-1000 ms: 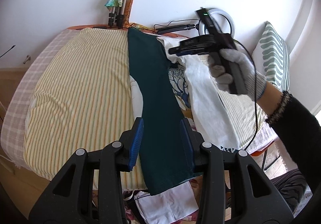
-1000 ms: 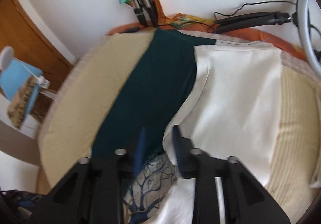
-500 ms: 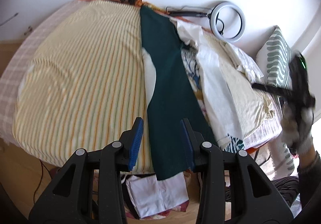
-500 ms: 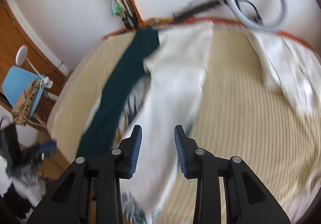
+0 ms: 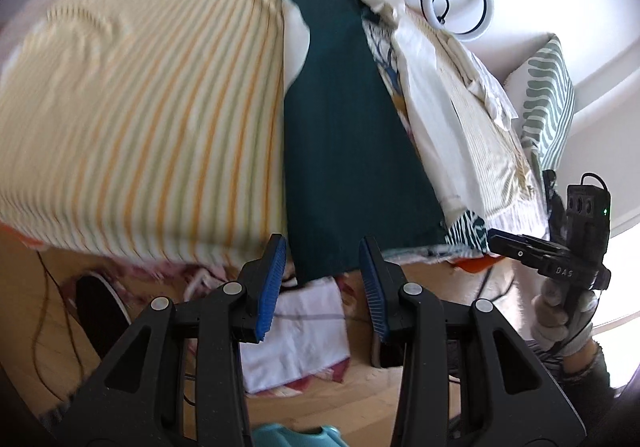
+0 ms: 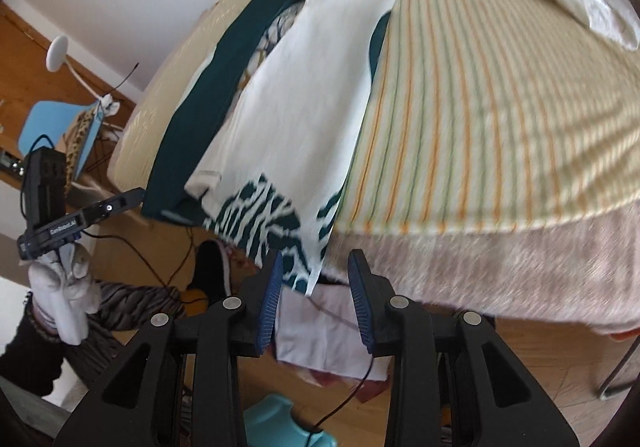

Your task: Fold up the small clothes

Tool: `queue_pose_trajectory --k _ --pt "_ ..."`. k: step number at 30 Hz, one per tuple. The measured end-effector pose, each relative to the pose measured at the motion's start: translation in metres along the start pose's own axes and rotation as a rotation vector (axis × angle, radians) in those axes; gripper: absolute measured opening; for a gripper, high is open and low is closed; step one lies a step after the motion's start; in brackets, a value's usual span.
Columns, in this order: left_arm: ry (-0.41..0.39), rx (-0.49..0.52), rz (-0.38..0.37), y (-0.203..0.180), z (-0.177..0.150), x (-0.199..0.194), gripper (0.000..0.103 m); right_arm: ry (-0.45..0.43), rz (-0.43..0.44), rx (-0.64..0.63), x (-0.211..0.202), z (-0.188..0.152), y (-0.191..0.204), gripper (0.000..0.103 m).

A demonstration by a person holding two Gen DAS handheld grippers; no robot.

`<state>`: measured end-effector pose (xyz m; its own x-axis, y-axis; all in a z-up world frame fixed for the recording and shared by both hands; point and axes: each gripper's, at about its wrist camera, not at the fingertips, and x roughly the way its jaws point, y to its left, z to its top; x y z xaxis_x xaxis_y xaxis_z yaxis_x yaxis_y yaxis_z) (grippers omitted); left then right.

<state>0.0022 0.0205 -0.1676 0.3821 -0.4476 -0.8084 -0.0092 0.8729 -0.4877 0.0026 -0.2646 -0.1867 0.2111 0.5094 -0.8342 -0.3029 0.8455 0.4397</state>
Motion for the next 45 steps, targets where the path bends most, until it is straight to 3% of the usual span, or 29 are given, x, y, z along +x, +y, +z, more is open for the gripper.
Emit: queue_pose_trajectory --k 4,10,17,19,25,27,29,30,32,39,43,45 --pt "0.046 -0.050 -0.056 0.005 -0.004 0.010 0.038 0.020 0.067 0.021 0.003 -0.004 0.001 0.034" --pt "0.051 -0.092 -0.085 0.011 0.001 0.013 0.038 0.080 0.109 0.051 0.023 -0.012 -0.006 0.032" --pt "0.039 -0.109 -0.117 0.014 0.003 0.008 0.038 0.014 0.241 0.090 0.000 -0.012 -0.015 0.037" --pt "0.038 -0.120 -0.126 0.015 0.005 0.007 0.038 0.002 0.252 0.090 -0.004 -0.011 -0.015 0.043" --pt "0.051 -0.160 -0.146 0.016 0.008 0.009 0.038 0.033 0.273 0.136 0.009 -0.008 -0.019 0.043" --pt "0.056 -0.152 -0.137 0.015 0.008 0.010 0.038 0.046 0.249 0.142 0.016 -0.008 -0.018 0.035" --pt "0.057 -0.144 -0.117 0.013 0.007 0.011 0.033 0.069 0.231 0.163 0.023 -0.008 -0.021 0.007" --pt "0.058 -0.138 -0.100 0.012 0.007 0.011 0.028 0.069 0.227 0.172 0.025 -0.008 -0.023 0.006" --pt "0.062 -0.125 -0.090 0.012 0.006 0.012 0.001 0.061 0.234 0.179 0.024 -0.009 -0.025 0.004" --pt "-0.054 -0.083 -0.142 0.000 0.004 -0.027 0.000 -0.007 0.172 0.109 -0.010 -0.019 -0.007 0.000" --pt "-0.044 -0.040 -0.093 0.000 -0.004 -0.022 0.000 -0.025 0.190 0.137 -0.014 -0.028 -0.012 0.000" --pt "0.008 -0.088 -0.110 0.010 -0.006 -0.006 0.000 0.006 0.164 0.134 -0.003 -0.030 -0.015 0.000"
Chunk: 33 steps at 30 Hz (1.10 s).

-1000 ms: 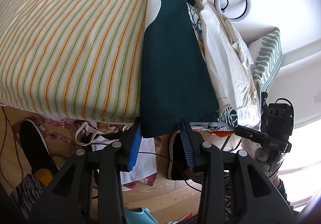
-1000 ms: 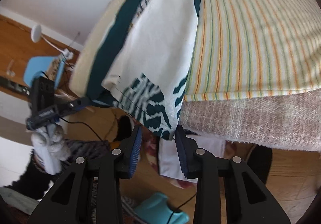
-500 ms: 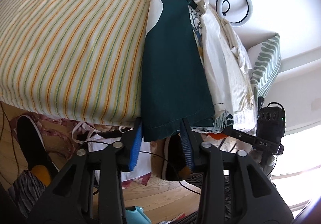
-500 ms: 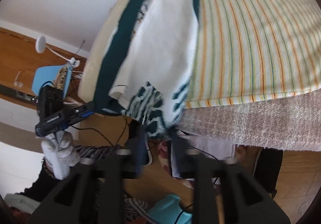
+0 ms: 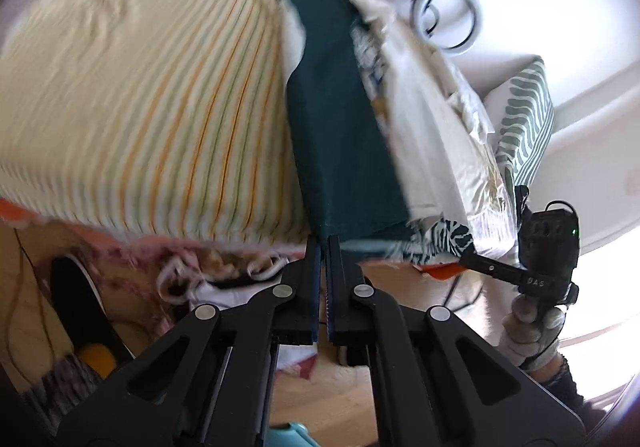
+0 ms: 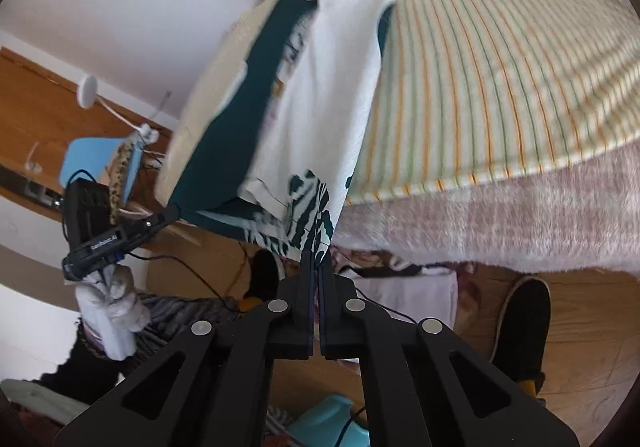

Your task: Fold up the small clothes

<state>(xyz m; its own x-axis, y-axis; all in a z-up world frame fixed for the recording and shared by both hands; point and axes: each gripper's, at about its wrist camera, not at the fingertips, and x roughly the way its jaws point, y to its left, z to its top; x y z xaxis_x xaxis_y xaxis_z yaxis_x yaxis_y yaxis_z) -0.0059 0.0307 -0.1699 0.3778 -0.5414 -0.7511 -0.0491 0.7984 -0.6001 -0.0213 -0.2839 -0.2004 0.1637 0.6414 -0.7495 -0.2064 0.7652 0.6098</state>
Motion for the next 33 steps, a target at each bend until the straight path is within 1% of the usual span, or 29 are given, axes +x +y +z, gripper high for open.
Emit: queue_pose_trajectory --k 3,4,6,7,8,9,10,11,13,15,17,18,19,20,21,22,23,25,26,29,33 --pt "0.013 -0.011 0.000 0.005 0.001 0.002 0.000 0.003 -0.011 -0.023 0.001 -0.001 0.002 0.000" --pt "0.009 -0.011 -0.005 0.005 0.000 -0.001 0.000 0.000 -0.010 -0.041 -0.001 0.000 0.004 0.004" --pt "-0.007 -0.002 -0.016 0.006 0.001 -0.008 0.001 -0.008 -0.002 -0.057 -0.005 0.002 0.009 0.005" --pt "-0.008 0.000 -0.011 0.006 0.002 -0.009 0.013 -0.009 0.004 -0.056 -0.007 0.003 0.008 0.011" --pt "-0.006 -0.005 -0.008 0.008 0.003 -0.010 0.034 -0.013 0.013 -0.046 -0.009 0.004 0.005 0.029" --pt "-0.010 -0.016 -0.012 0.010 0.003 -0.011 0.043 -0.021 0.023 -0.034 -0.011 0.005 0.001 0.039" --pt "-0.016 -0.030 -0.016 0.012 0.004 -0.012 0.050 -0.024 0.031 -0.026 -0.012 0.006 -0.001 0.053" --pt "-0.009 -0.046 -0.024 0.014 0.005 -0.011 0.050 -0.022 0.035 -0.016 -0.011 0.008 -0.004 0.053" --pt "0.006 -0.062 -0.052 0.016 0.007 -0.010 0.050 -0.020 0.046 0.000 -0.012 0.010 -0.009 0.053" --pt "0.008 -0.069 -0.038 0.015 0.012 -0.006 0.050 -0.012 0.055 0.024 -0.008 0.015 -0.012 0.053" --pt "0.028 -0.077 -0.031 0.014 0.016 0.002 0.050 0.006 0.044 0.036 0.000 0.020 -0.013 0.053" --pt "0.042 -0.085 -0.037 0.014 0.017 0.005 0.050 0.012 0.046 0.039 0.002 0.021 -0.014 0.050" --pt "0.057 -0.093 -0.049 0.014 0.017 0.009 0.044 0.022 0.055 0.045 0.006 0.023 -0.013 0.046" --pt "0.077 -0.098 -0.056 0.013 0.017 0.013 0.030 0.028 0.062 0.047 0.008 0.024 -0.011 0.038" --pt "0.091 -0.099 -0.057 0.013 0.017 0.016 0.023 0.040 0.072 0.048 0.010 0.026 -0.010 0.032" --pt "0.101 -0.099 -0.055 0.012 0.016 0.018 0.016 0.052 0.075 0.052 0.013 0.027 -0.008 0.020" --pt "0.099 -0.103 -0.047 0.011 0.016 0.017 0.010 0.068 0.079 0.056 0.017 0.027 -0.007 0.007" --pt "0.084 -0.111 -0.039 0.011 0.015 0.015 0.004 0.067 0.091 0.047 0.017 0.027 -0.003 0.005" --pt "0.075 -0.118 -0.051 0.010 0.015 0.012 0.002 0.061 0.092 0.035 0.016 0.027 0.000 0.002" --pt "0.048 -0.118 -0.078 0.005 0.020 0.002 0.001 0.021 0.101 0.016 0.011 0.029 0.007 0.001" --pt "0.007 -0.081 -0.091 -0.010 0.038 -0.012 0.001 -0.039 0.154 0.072 -0.001 0.040 0.001 0.001"
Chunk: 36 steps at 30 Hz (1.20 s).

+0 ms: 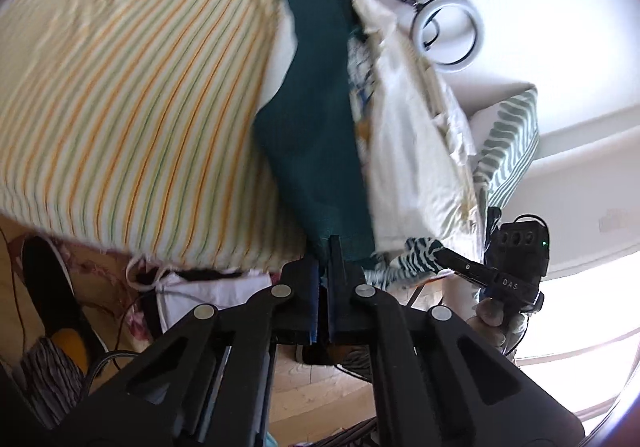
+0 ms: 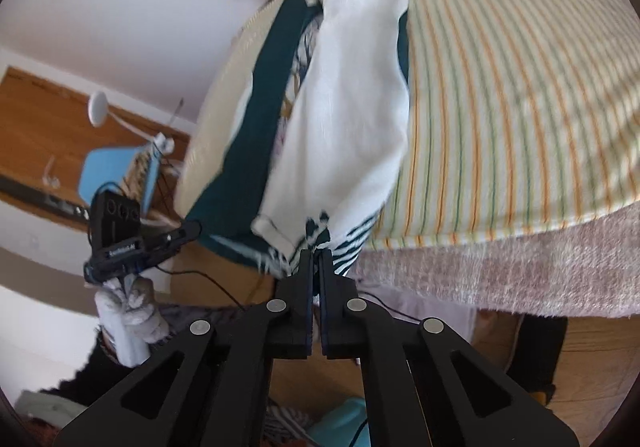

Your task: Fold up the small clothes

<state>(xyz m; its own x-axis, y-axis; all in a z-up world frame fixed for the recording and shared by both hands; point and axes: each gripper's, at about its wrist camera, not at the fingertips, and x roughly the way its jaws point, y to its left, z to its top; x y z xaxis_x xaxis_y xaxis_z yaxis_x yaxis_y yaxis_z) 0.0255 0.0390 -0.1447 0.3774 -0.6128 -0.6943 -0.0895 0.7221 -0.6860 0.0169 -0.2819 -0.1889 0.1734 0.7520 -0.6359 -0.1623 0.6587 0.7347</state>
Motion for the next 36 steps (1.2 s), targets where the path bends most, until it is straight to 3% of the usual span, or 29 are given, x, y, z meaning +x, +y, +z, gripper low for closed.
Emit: queue_pose_trajectory --k 13,26,31,36 --pt "-0.071 0.033 0.040 -0.028 0.098 0.014 0.000 -0.115 -0.076 -0.056 -0.008 0.081 0.015 0.001" --pt "-0.118 0.015 0.172 -0.011 0.191 0.072 0.000 -0.149 -0.133 0.020 0.030 0.181 -0.033 0.001" --pt "-0.149 0.058 0.202 -0.012 0.205 0.077 0.000 -0.157 -0.166 0.022 0.026 0.185 -0.046 0.005" --pt "-0.139 0.169 0.247 -0.021 0.194 0.065 0.003 -0.150 -0.194 -0.034 0.009 0.172 -0.043 0.010"
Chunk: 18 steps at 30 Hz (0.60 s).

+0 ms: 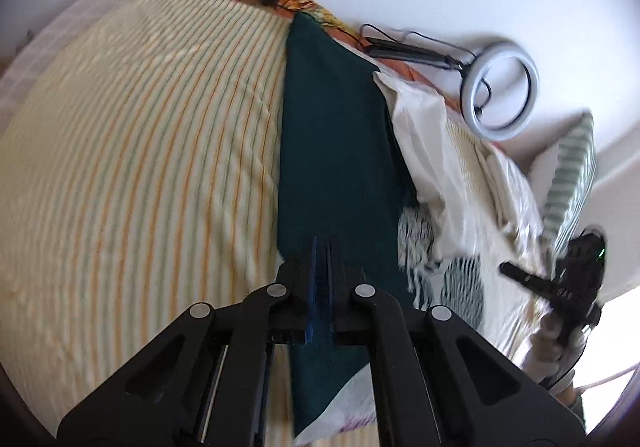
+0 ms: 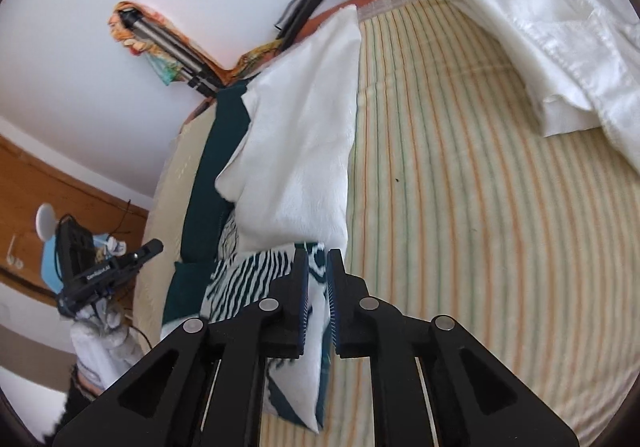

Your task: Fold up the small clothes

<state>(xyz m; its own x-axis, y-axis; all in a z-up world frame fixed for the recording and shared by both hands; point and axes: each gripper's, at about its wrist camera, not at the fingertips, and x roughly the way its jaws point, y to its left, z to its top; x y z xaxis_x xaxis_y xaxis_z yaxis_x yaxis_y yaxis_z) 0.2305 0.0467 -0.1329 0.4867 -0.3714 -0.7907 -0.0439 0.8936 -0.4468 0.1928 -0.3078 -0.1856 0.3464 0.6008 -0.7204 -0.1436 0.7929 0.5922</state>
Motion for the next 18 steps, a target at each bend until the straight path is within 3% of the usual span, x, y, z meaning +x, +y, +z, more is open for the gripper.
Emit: queue_pose_trajectory --k 4,5,8,13,15,16,18 --pt "0.017 0.067 0.029 0.000 -0.015 -0.003 0.037 -0.001 -0.010 -0.107 -0.006 -0.009 0.015 0.010" --pt "0.030 0.066 0.033 0.001 -0.017 0.000 0.038 0.001 -0.008 -0.117 -0.005 -0.009 0.017 0.020" --pt "0.072 0.053 0.031 0.003 -0.020 0.012 0.038 0.001 -0.012 -0.128 0.005 -0.009 0.021 0.037" --pt "0.076 0.077 0.064 -0.001 -0.024 0.023 0.037 0.033 -0.035 -0.131 0.024 -0.010 0.021 0.037" --pt "0.067 0.099 0.068 -0.005 -0.025 0.024 0.024 0.043 -0.064 -0.161 0.030 -0.013 0.026 0.036" --pt "0.063 0.124 0.083 -0.009 -0.027 0.025 0.008 0.042 -0.076 -0.178 0.031 -0.015 0.029 0.031" --pt "0.049 0.156 0.095 -0.014 -0.029 0.023 0.004 0.042 -0.106 -0.224 0.032 -0.019 0.037 0.013"
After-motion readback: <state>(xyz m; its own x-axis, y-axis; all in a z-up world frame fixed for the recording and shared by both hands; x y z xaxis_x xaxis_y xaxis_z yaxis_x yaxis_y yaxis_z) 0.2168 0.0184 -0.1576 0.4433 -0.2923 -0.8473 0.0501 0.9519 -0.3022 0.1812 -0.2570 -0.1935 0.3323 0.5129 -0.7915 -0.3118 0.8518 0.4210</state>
